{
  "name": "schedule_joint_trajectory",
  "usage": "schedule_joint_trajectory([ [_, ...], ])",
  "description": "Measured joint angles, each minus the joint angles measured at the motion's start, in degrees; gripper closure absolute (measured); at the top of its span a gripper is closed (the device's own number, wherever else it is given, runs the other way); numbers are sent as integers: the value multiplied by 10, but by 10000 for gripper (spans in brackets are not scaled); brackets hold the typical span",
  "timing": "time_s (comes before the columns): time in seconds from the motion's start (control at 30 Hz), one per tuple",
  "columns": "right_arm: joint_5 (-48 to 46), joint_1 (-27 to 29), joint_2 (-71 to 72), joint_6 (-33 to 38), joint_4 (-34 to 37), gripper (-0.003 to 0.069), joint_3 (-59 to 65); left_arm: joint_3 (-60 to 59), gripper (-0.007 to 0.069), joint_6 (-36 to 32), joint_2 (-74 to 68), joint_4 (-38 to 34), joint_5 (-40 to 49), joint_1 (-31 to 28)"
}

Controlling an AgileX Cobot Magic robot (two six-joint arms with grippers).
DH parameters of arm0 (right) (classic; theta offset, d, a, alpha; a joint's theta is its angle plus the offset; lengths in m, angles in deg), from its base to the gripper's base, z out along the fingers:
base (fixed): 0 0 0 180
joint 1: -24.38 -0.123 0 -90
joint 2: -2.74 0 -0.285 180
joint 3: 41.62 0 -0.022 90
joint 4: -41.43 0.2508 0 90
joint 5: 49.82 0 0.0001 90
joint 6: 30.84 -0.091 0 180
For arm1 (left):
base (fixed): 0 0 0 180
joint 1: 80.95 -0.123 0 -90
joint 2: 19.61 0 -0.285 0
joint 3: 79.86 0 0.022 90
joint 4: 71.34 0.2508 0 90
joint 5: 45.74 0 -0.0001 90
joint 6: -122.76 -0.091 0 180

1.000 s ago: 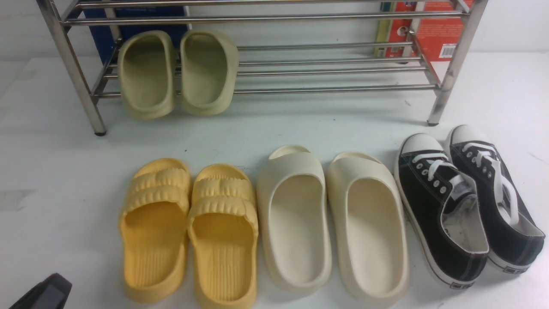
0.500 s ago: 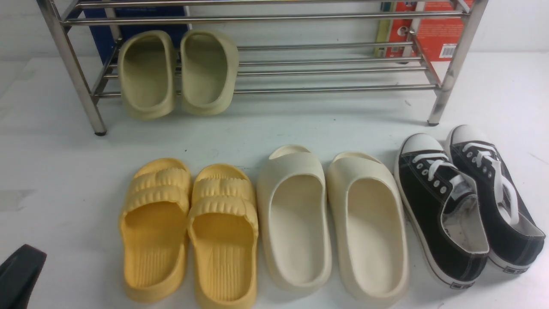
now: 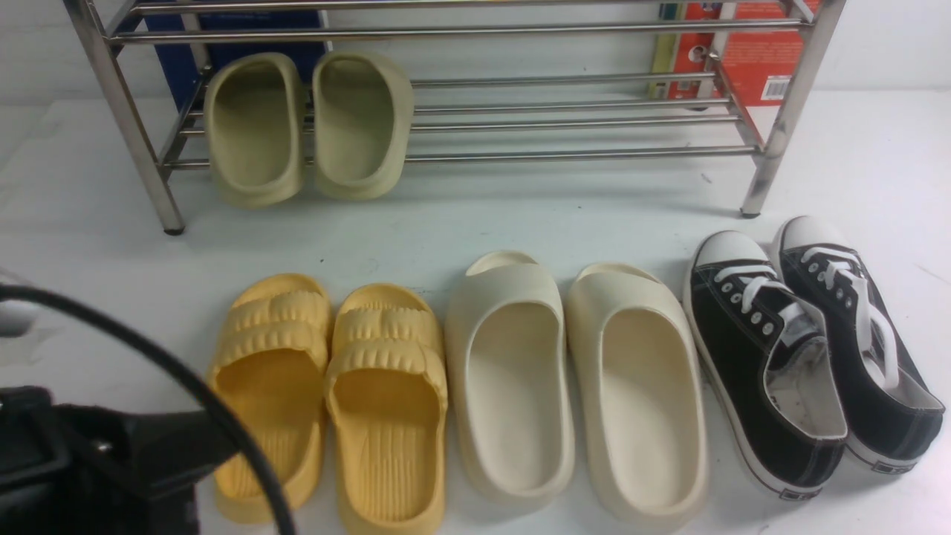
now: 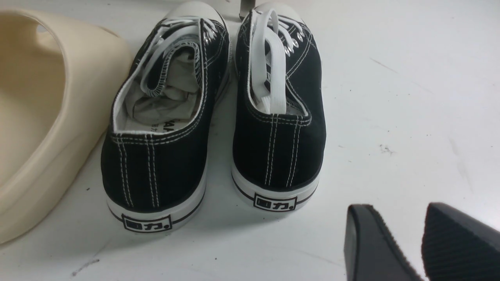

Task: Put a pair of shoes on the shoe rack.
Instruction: Use the left arm to grab the shoe closest to it

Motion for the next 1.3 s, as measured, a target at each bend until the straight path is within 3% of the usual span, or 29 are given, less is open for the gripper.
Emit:
schedule_joint_trajectory([
  [0.13,0,0,0,0,0,413,0,47,638,76,-92,75,24,83],
  [0.3,0,0,0,0,0,413,0,80,638,90,-152,102,20,123],
  [0.8,1,0,0,0,0,413,0,89,638,92,-165,104,9,126],
  [1.07,15,0,0,0,60,413,2,89,638,83,-165,104,9,126],
  [1.3,17,0,0,0,69,413,2,89,638,83,-165,104,9,126],
])
